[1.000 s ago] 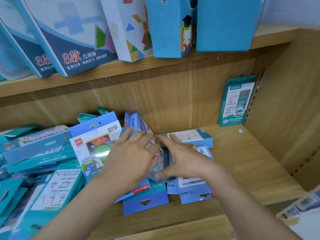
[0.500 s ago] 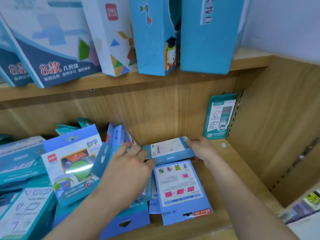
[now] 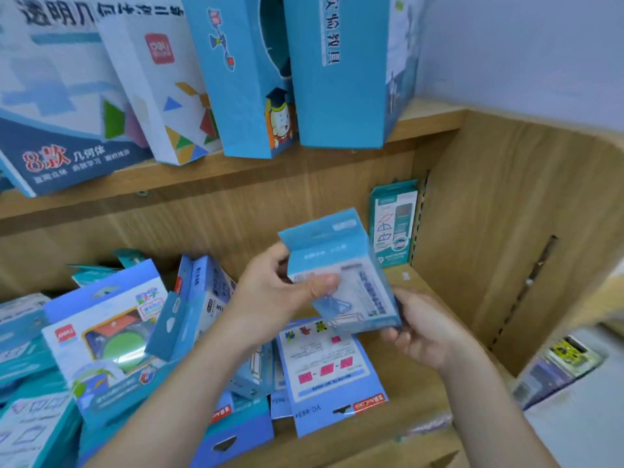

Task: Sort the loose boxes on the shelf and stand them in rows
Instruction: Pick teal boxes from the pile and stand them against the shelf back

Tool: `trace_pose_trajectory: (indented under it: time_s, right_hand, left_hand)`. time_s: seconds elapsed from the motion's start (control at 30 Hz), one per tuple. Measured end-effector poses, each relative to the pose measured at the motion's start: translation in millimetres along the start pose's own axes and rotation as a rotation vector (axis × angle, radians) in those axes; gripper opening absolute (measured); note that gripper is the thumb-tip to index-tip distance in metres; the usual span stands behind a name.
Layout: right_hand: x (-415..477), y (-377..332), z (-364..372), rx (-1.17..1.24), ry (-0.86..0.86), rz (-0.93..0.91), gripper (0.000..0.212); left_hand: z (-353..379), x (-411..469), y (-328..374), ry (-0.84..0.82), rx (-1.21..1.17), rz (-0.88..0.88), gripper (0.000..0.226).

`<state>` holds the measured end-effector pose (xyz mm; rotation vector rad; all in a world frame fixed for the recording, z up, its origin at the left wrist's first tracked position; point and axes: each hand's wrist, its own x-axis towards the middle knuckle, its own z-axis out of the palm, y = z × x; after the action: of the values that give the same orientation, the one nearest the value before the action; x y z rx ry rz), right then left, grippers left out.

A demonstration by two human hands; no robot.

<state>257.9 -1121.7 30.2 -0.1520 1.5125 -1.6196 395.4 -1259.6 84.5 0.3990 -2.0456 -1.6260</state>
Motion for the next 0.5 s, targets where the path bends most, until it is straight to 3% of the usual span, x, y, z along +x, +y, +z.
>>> trace_pose_trajectory:
  time_s: [0.13, 0.33, 0.43, 0.5]
  right_hand:
    - [-16, -5, -7, -0.083, 0.082, -0.168, 0.041]
    - [-28, -2, -7, -0.298, 0.092, -0.411, 0.025]
    - [-23, 5, -7, -0.355, 0.122, -0.462, 0.036]
    - [-19, 12, -11, -0.425, 0.159, -0.492, 0.039]
  left_hand:
    - [9, 4, -2, 0.196, -0.067, -0.046, 0.036]
    - [10, 11, -4, 0.186, -0.015, -0.114, 0.024]
    - [4, 27, -6, 0.184, 0.032, -0.09, 0.019]
    - [-5, 46, -11, 0.189, 0.168, -0.049, 0.031]
